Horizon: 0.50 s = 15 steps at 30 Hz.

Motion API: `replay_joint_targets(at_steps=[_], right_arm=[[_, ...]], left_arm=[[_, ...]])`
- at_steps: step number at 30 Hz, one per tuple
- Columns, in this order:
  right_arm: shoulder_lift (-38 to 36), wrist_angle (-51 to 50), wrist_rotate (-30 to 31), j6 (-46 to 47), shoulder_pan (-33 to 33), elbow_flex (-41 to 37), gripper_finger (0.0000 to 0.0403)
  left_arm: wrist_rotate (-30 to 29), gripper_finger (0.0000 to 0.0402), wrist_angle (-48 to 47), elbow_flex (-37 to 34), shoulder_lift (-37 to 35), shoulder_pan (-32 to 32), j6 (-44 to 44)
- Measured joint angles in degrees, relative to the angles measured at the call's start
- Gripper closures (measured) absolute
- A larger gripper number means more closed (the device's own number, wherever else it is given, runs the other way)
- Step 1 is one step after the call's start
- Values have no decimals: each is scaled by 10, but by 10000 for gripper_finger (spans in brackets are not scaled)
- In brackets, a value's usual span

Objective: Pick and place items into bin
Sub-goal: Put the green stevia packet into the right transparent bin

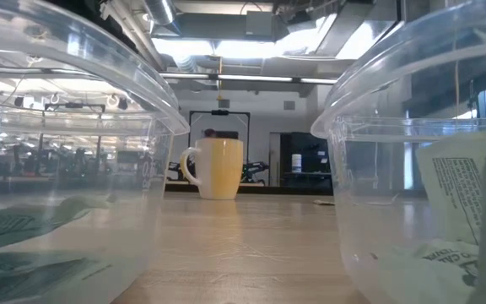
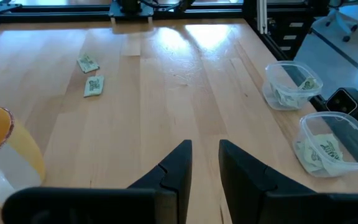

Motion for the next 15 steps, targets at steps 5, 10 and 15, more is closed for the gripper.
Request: replay_joint_targets(at_steps=[5,10,15], right_arm=[[36,95,0,-30,23,0,351],[76,104,0,-33,35,0,351],[133,96,0,-23,45,1,351]], left_arm=[[0,327,0,0,0,0,0],[0,327,0,0,0,0,-10],[0,327,0,0,0,0,-10]])
